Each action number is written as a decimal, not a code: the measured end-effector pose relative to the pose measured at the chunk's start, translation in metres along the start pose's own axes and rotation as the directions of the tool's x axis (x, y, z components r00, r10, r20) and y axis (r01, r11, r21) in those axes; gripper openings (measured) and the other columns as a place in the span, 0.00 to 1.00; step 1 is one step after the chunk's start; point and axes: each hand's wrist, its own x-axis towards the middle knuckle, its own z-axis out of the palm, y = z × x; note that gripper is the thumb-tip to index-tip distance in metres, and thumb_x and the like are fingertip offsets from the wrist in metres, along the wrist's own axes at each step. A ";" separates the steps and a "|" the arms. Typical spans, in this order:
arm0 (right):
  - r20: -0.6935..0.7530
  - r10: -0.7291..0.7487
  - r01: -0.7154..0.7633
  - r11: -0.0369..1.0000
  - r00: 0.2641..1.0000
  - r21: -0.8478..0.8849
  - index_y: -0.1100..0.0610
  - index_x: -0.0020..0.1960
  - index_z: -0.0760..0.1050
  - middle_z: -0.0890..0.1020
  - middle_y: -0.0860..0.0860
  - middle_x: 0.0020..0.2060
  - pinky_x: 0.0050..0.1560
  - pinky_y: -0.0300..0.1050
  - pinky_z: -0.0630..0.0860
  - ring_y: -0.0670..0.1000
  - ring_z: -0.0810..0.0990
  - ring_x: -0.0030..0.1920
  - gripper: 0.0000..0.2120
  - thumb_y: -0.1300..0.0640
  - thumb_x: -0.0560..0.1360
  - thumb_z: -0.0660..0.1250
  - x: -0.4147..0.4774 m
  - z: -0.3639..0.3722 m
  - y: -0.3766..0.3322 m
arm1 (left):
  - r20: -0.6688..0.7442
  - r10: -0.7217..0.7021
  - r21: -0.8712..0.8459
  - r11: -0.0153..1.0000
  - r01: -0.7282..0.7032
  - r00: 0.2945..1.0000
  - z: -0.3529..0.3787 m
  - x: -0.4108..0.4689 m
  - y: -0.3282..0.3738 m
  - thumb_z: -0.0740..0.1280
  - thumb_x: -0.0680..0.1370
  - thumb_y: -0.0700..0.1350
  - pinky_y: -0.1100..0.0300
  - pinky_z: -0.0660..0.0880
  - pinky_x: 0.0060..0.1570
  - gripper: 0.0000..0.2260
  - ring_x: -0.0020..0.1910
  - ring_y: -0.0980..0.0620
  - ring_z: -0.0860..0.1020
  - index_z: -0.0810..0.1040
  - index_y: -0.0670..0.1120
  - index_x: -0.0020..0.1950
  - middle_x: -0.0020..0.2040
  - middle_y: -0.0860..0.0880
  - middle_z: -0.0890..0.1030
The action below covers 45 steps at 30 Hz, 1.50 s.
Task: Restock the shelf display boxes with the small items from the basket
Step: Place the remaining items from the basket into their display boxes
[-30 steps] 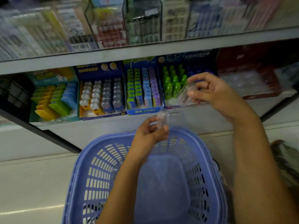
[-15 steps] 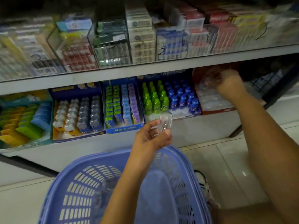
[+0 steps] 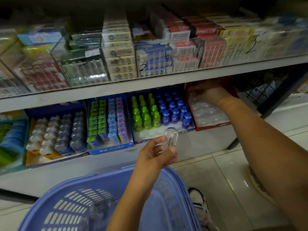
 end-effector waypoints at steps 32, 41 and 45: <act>-0.282 0.262 -0.046 0.802 0.923 0.596 0.53 0.60 0.78 0.83 0.48 0.52 0.55 0.47 0.79 0.46 0.81 0.53 0.22 0.46 0.69 0.73 -0.124 0.015 -0.056 | 0.136 0.600 0.695 0.509 -0.508 0.788 0.092 0.075 0.010 0.71 0.74 0.42 0.77 0.70 0.39 0.14 0.37 0.66 0.75 0.79 0.47 0.60 0.40 0.63 0.75; -0.487 0.497 -0.164 0.801 0.718 0.576 0.63 0.50 0.75 0.83 0.59 0.48 0.39 0.31 0.75 0.50 0.81 0.44 0.09 0.63 0.71 0.70 -0.049 0.010 0.004 | 0.507 0.240 0.847 0.036 -0.530 0.828 0.116 0.096 -0.014 0.62 0.78 0.36 0.61 0.64 0.65 0.22 0.67 0.45 0.69 0.64 0.39 0.73 0.69 0.40 0.70; -0.475 0.297 -0.151 0.935 0.828 0.322 0.62 0.55 0.80 0.83 0.58 0.50 0.50 0.33 0.72 0.55 0.81 0.53 0.13 0.65 0.71 0.67 -0.021 0.022 0.011 | 0.578 0.072 0.790 -0.298 -0.536 0.813 0.101 0.096 -0.029 0.60 0.79 0.38 0.60 0.49 0.73 0.28 0.76 0.46 0.54 0.53 0.38 0.77 0.77 0.41 0.57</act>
